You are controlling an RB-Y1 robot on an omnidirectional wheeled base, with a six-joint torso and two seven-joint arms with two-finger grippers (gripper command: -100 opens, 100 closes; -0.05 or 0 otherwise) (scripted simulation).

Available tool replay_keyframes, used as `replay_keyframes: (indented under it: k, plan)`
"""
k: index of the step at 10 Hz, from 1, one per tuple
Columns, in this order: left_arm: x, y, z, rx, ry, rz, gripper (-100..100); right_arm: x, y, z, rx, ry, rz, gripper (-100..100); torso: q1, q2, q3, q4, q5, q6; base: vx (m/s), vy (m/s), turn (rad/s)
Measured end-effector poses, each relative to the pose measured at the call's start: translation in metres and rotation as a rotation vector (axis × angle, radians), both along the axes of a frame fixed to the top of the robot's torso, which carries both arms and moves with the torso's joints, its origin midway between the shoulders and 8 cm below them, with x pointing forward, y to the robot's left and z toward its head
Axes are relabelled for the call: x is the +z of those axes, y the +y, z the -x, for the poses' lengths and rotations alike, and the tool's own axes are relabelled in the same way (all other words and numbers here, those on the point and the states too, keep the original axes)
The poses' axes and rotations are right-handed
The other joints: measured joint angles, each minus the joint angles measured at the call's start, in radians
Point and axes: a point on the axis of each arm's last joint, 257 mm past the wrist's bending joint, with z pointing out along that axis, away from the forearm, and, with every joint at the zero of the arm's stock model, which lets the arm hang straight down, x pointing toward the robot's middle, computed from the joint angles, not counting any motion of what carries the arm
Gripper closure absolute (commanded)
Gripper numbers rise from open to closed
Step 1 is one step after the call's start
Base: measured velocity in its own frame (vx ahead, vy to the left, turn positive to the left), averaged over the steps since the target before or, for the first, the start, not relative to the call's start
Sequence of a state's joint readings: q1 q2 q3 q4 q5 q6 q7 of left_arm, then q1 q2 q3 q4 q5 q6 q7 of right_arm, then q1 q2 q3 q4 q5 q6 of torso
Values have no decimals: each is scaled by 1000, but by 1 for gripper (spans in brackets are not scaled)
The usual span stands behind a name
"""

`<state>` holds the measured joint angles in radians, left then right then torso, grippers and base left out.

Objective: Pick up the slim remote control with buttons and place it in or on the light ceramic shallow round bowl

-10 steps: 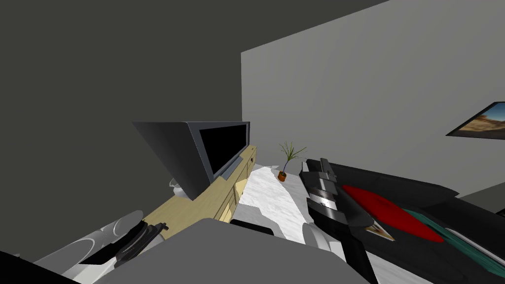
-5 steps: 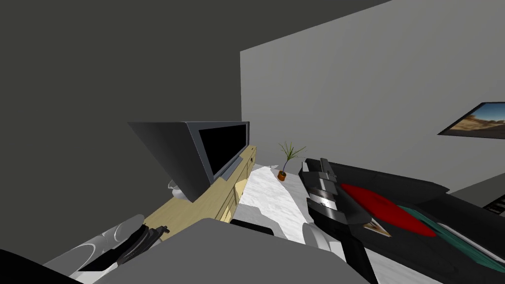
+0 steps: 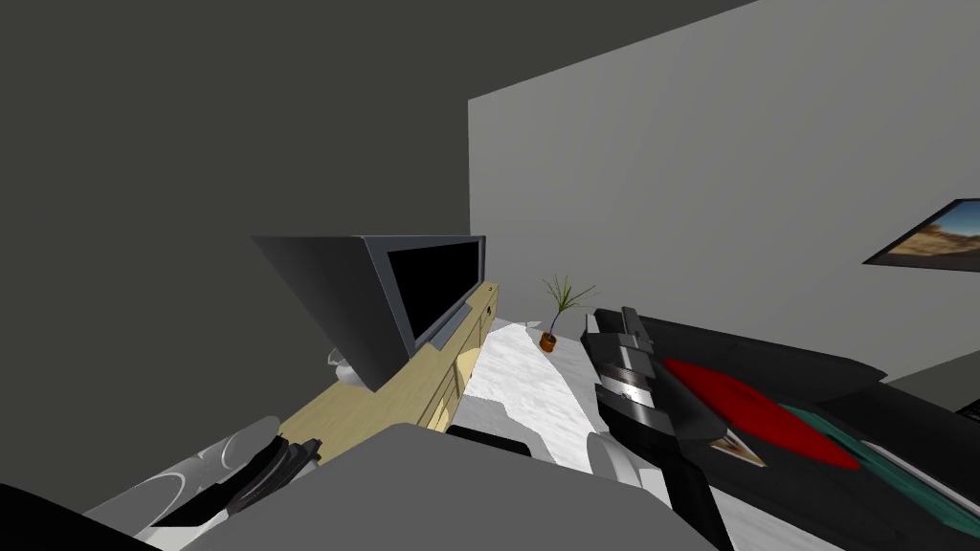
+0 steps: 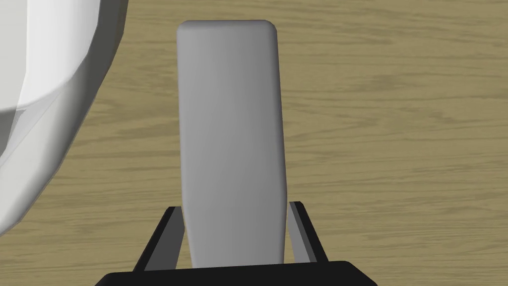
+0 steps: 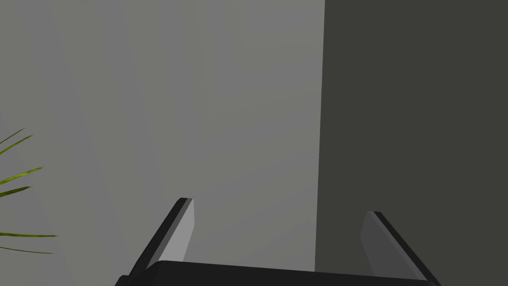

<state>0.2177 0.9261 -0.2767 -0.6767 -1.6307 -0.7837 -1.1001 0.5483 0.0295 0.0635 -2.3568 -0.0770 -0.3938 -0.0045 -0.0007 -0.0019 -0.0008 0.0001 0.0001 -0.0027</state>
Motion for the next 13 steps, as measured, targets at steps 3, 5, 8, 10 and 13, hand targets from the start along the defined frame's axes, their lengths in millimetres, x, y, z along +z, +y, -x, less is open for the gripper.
replay_keyframes:
  k: [3, 5, 8, 10, 13]
  plan:
    - [5, 5, -3, -1, -1, -1, 100, 0, 0, 0, 0, 0, 0, 0, 0, 0, 0, 0, -1, 0, 5, -5, 17]
    - [11, 10, -7, -7, 0, 0, 0, 0, 0, 0, 0, 0, 0, 0, 0, 0, 0, 0, 0, 0, 5, -5, 18]
    - [29, 29, -15, -9, -11, -24, 100, 0, 0, 0, 0, 0, 0, 0, -3, 0, 0, 0, -4, -3, -5, -69, 27]
    - [43, 43, -23, -4, -20, -44, 100, 0, 0, 0, 0, 0, 0, 0, -18, 10, 5, 1, -8, -4, -109, -179, -15]
    - [57, 53, -28, 0, -14, -39, 100, 0, 0, 0, 0, 0, 0, 0, -14, 7, 4, 0, -8, -4, -48, -116, 9]
